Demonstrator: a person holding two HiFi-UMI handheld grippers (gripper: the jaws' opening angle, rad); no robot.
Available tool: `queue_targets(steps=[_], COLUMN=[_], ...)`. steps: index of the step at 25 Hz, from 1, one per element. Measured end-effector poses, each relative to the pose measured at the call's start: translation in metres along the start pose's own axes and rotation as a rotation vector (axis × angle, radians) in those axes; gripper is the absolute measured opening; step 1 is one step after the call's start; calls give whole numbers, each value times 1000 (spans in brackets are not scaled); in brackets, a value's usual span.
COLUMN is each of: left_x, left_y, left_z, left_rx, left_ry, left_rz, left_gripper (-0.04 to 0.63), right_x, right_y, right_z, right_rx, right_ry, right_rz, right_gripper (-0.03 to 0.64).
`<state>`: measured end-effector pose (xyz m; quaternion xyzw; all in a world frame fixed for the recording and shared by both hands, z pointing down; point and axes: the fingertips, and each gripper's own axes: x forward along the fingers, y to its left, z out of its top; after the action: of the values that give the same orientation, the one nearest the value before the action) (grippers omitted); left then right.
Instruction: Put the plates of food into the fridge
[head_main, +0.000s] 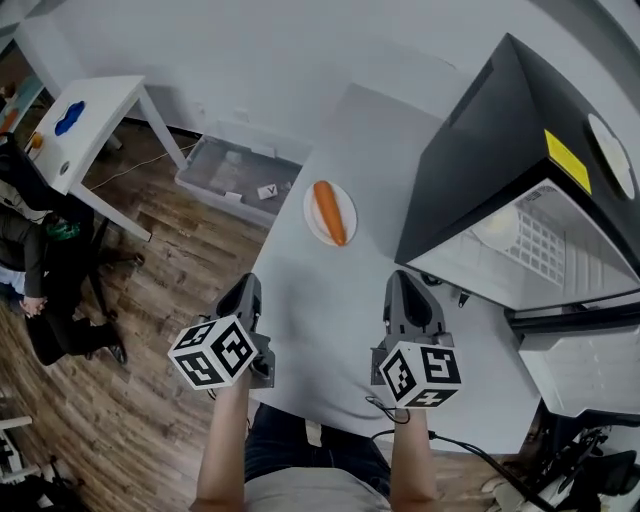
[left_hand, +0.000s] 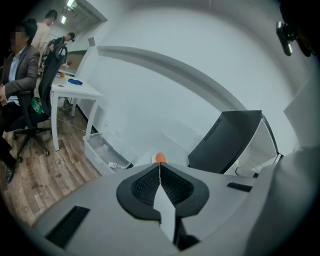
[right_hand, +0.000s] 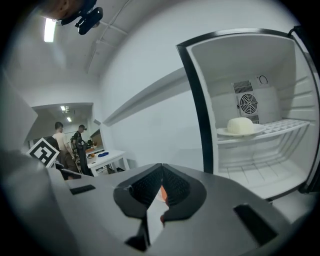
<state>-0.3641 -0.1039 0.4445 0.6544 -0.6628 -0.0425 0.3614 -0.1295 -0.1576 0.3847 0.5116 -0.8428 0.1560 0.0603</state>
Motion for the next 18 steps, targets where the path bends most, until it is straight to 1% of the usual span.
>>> queue_targets(steps=[3,5,9,12,16,18], left_x=[29,48,88,119,156,171], left_y=[8,11,12,9,5,4], left_z=[5,4,-8,-20,-37,-44], left_rx=[-35,-81,-208,-329,-442,-523], left_ry=[46,82,159,210,285,313], left_rz=[-30,-56,-118,-166,-194,-199], left_gripper=[9,9,9,9,11,11], right_x=[25,40,67,75,76,77], right_y=[0,1,2,2,0,-3], right_z=[-5,-11,-24,-31,-41,-47], right_rx=[13,19,13,0,-7,-10], right_ry=[37,66,132,162,194,212], right_rz=[-16,-19,-22,-30,-40,-41], right_gripper=[14,14,14,14,14,14])
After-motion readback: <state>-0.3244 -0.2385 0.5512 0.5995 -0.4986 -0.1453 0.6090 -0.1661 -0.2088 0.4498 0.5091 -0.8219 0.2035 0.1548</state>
